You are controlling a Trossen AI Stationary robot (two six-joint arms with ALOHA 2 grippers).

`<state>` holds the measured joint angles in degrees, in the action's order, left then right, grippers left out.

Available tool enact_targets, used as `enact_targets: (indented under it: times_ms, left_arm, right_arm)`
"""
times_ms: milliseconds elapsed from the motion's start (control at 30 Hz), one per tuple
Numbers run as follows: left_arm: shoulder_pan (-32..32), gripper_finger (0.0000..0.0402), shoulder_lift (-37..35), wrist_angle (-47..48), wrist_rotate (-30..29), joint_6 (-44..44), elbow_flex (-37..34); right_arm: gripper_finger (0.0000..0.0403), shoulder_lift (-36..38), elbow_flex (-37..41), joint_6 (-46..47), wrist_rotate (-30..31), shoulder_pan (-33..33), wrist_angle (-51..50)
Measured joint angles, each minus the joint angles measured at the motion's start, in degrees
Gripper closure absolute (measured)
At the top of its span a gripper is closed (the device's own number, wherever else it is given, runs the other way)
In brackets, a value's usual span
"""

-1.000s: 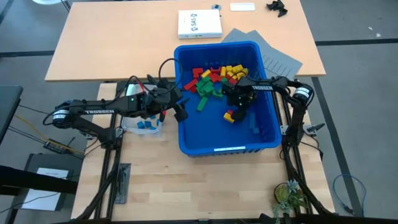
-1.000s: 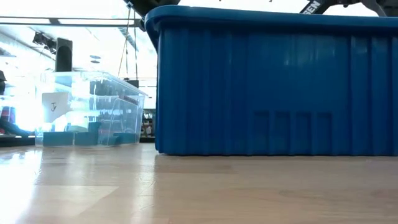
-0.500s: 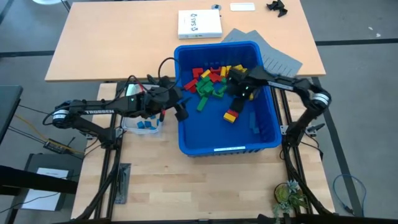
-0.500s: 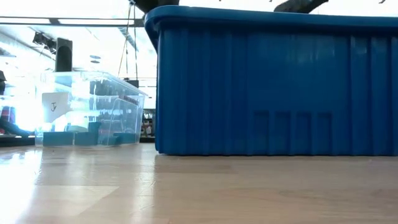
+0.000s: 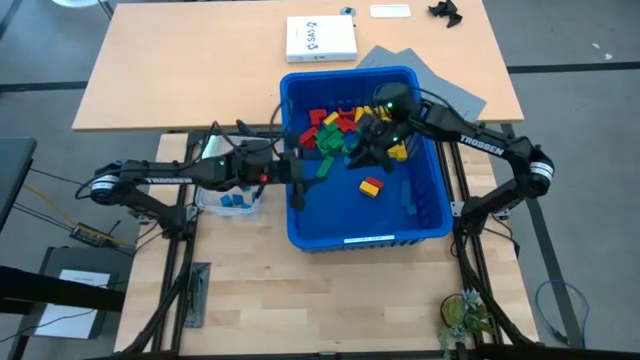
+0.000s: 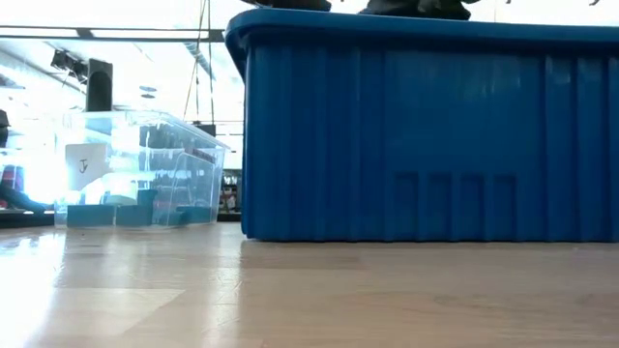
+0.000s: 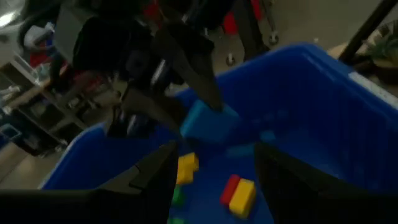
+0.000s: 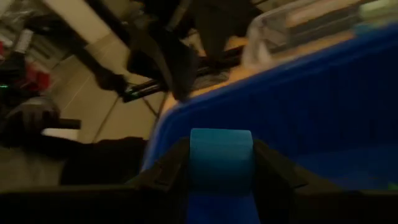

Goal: Sort blocks
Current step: Put the blue block into the transparent bin

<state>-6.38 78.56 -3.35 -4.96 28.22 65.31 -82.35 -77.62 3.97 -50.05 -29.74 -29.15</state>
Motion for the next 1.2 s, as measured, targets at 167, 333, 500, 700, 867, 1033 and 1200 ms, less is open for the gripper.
enact_targets:
  times_ms: [167,333,500,700,867,1033,1200]
  left_arm:
    - [1.09,0.0183,2.87,-5.79,-0.94,2.07,0.05]
    - [1.68,0.0183,4.29,-4.55,1.77,3.27,0.02]
    - [1.99,0.0183,5.21,-3.98,4.14,3.09,0.03]
    - [2.02,0.0183,6.17,-5.33,4.67,3.24,0.08]
    - [1.99,0.0185,6.21,-5.96,4.78,3.31,0.05]
    - [1.99,0.0195,7.21,-7.77,4.73,3.34,0.12]
    - [2.01,0.0204,8.09,-9.9,4.56,3.46,0.08]
  right_arm:
    - [0.0273,-1.98,0.04,1.57,-0.33,4.03,3.51]
    - [0.0273,-3.69,0.04,2.12,-0.92,6.49,4.88]
    - [0.0273,-3.79,0.04,2.46,-0.99,6.82,5.62]
    - [0.0273,-3.82,0.07,3.51,-1.13,6.87,6.24]
    - [0.0273,-3.82,0.07,3.92,-1.15,6.93,7.2]
    - [0.0273,-3.82,0.16,5.02,-0.55,7.36,8.74]
    - [0.0273,-3.74,0.17,5.29,0.86,8.01,9.3]
